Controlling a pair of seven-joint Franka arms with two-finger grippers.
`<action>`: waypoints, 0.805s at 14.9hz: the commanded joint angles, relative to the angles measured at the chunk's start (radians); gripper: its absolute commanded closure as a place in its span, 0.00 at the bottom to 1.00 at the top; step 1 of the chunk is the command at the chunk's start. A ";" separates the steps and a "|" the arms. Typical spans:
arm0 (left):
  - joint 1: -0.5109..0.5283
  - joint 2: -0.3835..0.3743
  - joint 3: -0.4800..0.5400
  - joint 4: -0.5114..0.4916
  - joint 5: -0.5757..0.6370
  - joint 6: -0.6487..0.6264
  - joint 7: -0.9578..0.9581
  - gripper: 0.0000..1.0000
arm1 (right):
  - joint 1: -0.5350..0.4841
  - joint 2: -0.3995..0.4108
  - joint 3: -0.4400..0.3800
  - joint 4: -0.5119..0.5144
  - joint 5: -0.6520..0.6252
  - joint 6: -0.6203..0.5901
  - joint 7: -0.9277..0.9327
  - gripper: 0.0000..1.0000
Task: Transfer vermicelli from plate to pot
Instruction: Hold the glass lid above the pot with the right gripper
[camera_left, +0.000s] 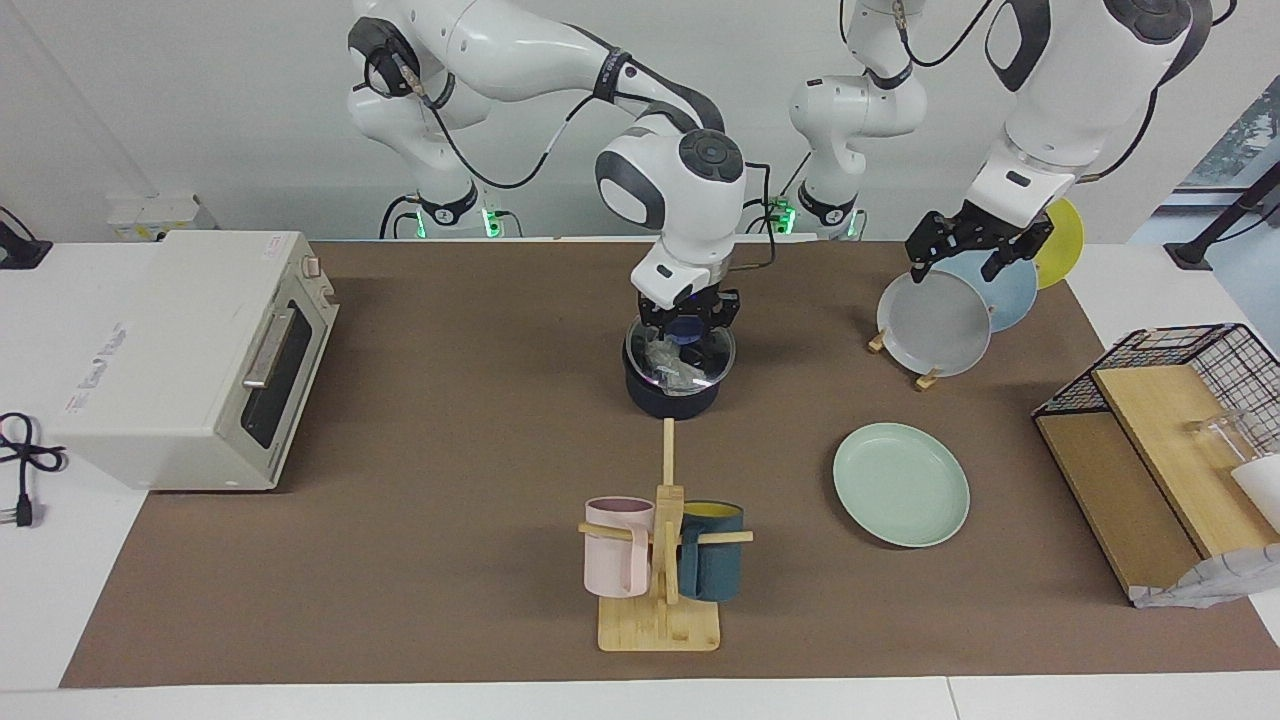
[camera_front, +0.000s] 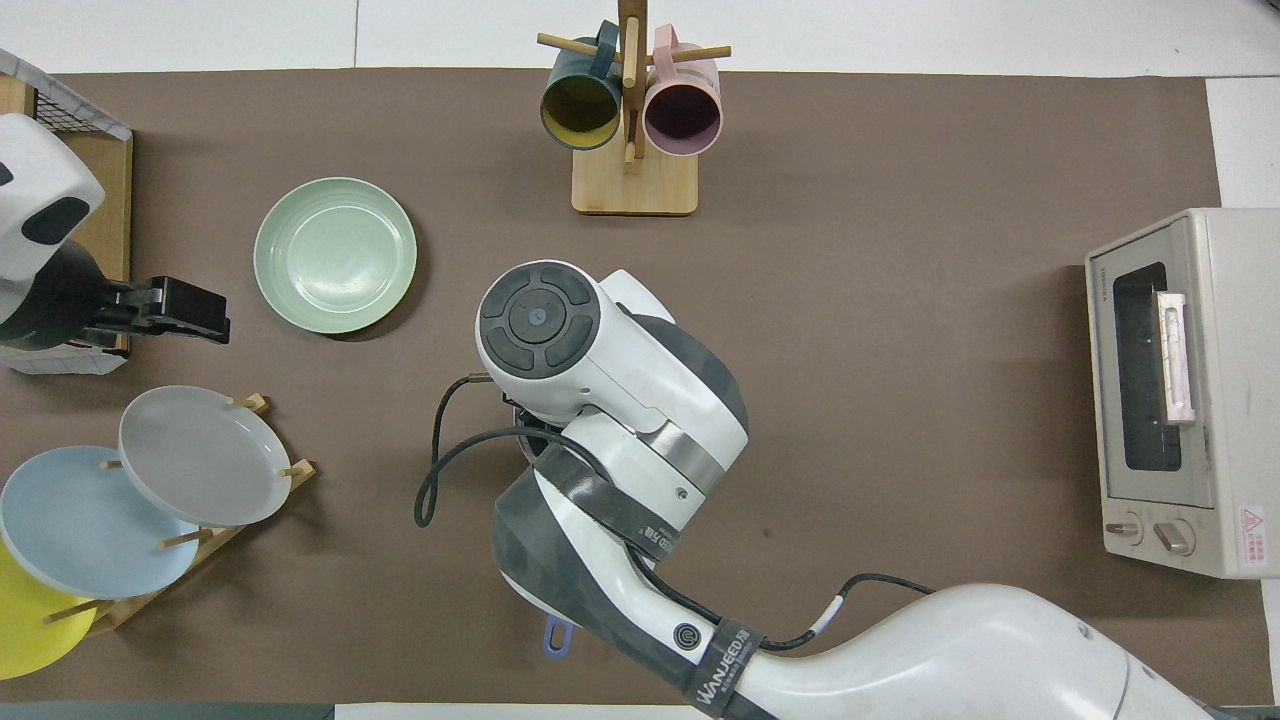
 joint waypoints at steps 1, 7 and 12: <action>0.007 0.009 -0.002 0.024 -0.003 -0.006 -0.010 0.00 | -0.007 0.007 0.014 -0.018 -0.030 0.032 0.024 1.00; 0.039 0.012 -0.025 0.027 -0.001 -0.003 0.002 0.00 | -0.010 0.007 0.013 -0.037 -0.033 0.032 0.024 1.00; 0.041 0.003 -0.027 0.023 0.000 0.000 0.001 0.00 | -0.010 0.005 0.013 -0.038 -0.033 0.028 0.024 1.00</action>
